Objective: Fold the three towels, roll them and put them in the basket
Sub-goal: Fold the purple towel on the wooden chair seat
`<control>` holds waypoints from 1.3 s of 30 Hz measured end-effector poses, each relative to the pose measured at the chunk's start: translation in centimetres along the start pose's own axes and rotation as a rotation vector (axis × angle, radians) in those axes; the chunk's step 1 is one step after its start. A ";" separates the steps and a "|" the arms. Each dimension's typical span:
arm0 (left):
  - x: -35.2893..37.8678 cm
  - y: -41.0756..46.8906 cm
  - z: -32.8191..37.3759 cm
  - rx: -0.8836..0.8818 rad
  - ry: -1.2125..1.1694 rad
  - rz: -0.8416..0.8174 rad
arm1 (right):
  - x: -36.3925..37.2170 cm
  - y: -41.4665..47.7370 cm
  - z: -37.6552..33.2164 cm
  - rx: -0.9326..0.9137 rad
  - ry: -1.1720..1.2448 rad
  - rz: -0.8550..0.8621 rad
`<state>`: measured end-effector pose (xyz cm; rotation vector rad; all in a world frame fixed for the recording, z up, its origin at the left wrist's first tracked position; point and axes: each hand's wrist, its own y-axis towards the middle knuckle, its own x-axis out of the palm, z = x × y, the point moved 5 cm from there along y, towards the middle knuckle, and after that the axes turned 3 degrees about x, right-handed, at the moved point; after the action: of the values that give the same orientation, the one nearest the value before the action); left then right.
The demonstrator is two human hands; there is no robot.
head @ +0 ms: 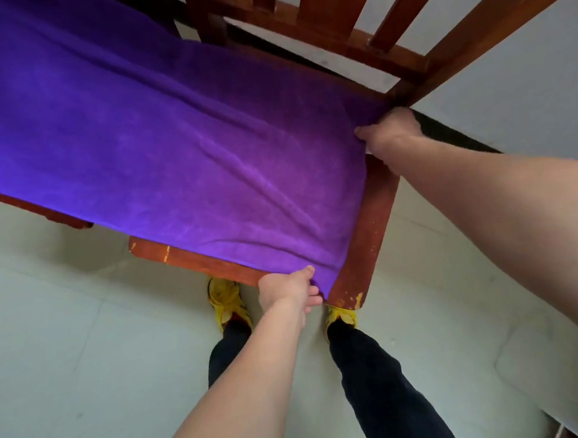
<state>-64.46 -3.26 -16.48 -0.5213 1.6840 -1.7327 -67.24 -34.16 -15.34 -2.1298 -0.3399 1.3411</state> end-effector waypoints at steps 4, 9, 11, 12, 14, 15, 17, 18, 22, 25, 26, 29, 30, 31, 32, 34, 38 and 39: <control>1.1 0.1 -0.8 0.078 -0.107 0.153 | 0.1 0.3 1.4 -0.021 0.156 -0.046; 2.0 -3.3 -3.2 0.139 -0.229 0.255 | -3.3 0.0 4.5 0.067 0.493 -0.057; 3.0 -4.8 -4.8 0.101 -0.355 0.207 | -4.9 -0.4 5.6 0.108 0.584 -0.069; 3.4 -5.6 -5.3 0.084 -0.416 0.177 | -5.8 -0.6 5.9 0.110 0.609 -0.066; 3.8 -6.7 -5.9 0.063 -0.500 0.156 | -7.0 -1.0 6.2 0.090 0.596 -0.054; 3.8 -7.3 -6.1 0.059 -0.525 0.168 | -7.5 -1.4 6.0 0.077 0.567 -0.053; 3.0 -8.6 -5.9 0.073 -0.564 0.219 | -8.3 -2.7 5.2 0.030 0.466 -0.031; 2.4 -9.2 -5.6 0.094 -0.585 0.246 | -8.6 -3.4 4.4 -0.014 0.402 -0.008; -1.6 -11.5 -3.2 0.195 -0.665 0.352 | -9.4 -7.5 -0.9 -0.271 0.250 0.049; -5.6 -13.3 -0.3 0.280 -0.695 0.395 | -9.3 -11.1 -6.3 -0.516 0.187 0.077; -7.4 -13.9 0.8 0.309 -0.711 0.399 | -9.2 -12.5 -8.5 -0.584 0.164 0.098; -12.2 -14.5 3.4 0.364 -0.744 0.408 | -7.7 -15.4 -13.7 -0.695 0.100 0.075; -13.7 -14.6 4.2 0.379 -0.748 0.409 | -7.0 -16.2 -15.2 -0.718 0.080 0.057; -15.6 -14.5 5.1 0.404 -0.735 0.416 | -6.1 -17.1 -16.9 -0.734 0.067 0.054; -17.2 -14.5 5.9 0.444 -0.693 0.435 | -5.5 -17.7 -18.2 -0.739 0.065 0.059; -20.8 -14.3 7.7 0.553 -0.557 0.491 | -3.7 -18.8 -21.2 -0.725 0.085 0.060; -27.2 -13.4 11.6 0.691 -0.225 0.461 | 0.0 -20.3 -26.4 -0.659 0.123 0.101; -28.6 -13.0 12.4 0.711 -0.133 0.458 | 0.7 -20.7 -27.4 -0.647 0.123 0.112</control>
<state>-38.13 7.04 1.96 0.0757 0.8974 -1.7431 -40.71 -26.93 5.29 -2.7806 -0.6851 1.2641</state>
